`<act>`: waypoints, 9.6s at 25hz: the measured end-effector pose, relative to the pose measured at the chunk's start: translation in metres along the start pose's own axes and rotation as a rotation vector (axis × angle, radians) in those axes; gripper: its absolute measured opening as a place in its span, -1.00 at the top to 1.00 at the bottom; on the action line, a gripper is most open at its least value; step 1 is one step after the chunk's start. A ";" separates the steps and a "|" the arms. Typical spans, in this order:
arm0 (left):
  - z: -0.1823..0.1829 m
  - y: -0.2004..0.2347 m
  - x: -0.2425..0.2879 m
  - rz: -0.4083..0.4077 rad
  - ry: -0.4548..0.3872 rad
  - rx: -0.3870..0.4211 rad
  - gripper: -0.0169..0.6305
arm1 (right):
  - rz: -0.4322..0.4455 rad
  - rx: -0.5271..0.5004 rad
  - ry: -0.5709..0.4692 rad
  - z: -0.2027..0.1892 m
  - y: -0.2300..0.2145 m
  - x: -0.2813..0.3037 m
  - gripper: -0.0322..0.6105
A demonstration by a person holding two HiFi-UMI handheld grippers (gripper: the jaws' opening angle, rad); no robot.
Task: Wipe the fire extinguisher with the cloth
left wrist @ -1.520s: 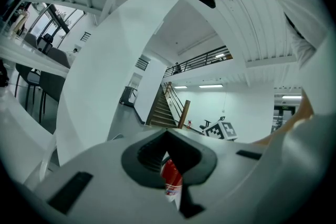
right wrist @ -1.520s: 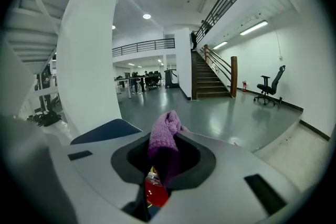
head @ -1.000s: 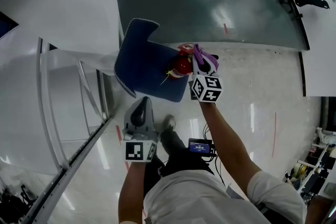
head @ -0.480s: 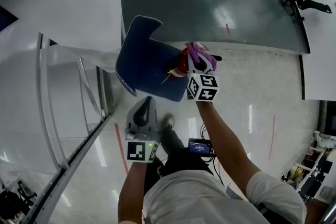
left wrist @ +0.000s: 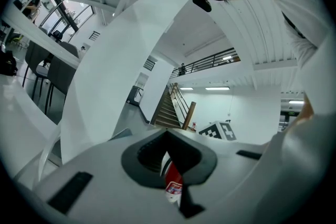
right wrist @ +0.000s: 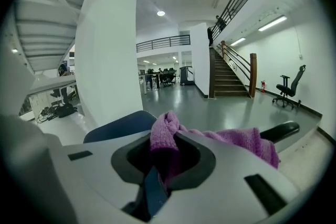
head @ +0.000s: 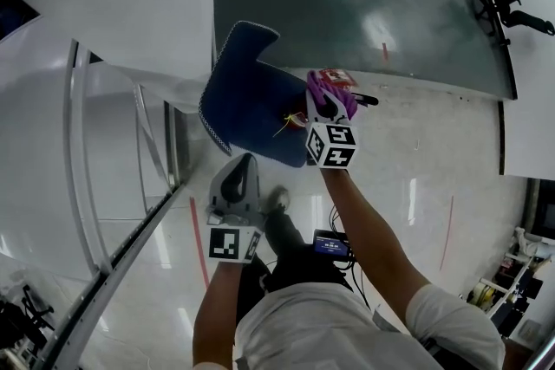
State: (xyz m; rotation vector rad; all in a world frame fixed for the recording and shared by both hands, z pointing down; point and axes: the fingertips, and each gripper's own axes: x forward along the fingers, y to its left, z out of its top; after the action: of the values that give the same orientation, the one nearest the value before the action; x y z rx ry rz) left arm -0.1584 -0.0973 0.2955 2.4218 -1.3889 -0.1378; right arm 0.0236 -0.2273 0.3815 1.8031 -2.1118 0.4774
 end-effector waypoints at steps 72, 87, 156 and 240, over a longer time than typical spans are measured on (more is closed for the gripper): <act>-0.236 0.060 0.065 -0.195 0.018 0.038 0.93 | 0.334 -0.220 -0.305 -0.207 0.048 0.058 0.72; -0.314 0.045 0.078 -0.350 -0.042 0.152 0.93 | 0.279 -0.214 -0.468 -0.260 0.031 0.069 0.72; -0.337 0.047 0.061 -0.323 -0.068 0.117 0.93 | 0.412 0.245 -0.439 -0.325 0.013 0.002 0.72; -0.340 0.045 0.051 -0.359 -0.027 0.092 0.93 | 0.304 -0.457 -0.524 -0.257 -0.008 0.024 0.72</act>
State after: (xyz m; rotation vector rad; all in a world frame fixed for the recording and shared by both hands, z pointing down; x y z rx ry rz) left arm -0.0828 -0.0776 0.6338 2.7355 -0.9765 -0.1979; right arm 0.0345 -0.1336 0.6219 1.4489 -2.5753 -0.4416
